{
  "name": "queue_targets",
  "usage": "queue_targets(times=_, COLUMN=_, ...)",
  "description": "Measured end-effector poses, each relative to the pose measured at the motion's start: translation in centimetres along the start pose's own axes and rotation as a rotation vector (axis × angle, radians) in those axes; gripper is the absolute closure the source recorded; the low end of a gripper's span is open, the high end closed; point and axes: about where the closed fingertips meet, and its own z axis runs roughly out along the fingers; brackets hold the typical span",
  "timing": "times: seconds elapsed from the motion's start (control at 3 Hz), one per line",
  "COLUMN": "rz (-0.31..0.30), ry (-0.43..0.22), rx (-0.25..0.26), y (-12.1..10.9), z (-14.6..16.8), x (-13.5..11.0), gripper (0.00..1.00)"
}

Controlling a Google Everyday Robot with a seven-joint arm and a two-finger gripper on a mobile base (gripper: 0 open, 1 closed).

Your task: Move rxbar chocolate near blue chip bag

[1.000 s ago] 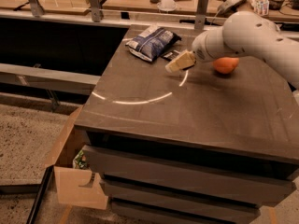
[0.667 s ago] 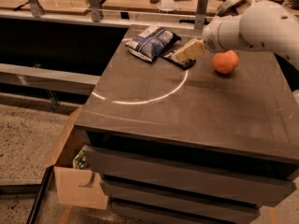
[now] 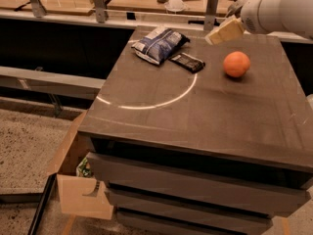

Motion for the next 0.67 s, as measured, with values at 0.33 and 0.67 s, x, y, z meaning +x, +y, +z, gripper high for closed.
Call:
queue_targets(times=0.33, rz=-0.003, ry=0.089, rx=0.119, y=-4.3, z=-3.4, x=2.7, gripper=0.0)
queue_targets(times=0.67, rz=0.016, ry=0.143, rx=0.204, y=-7.9, z=-5.4, x=5.4, gripper=0.0)
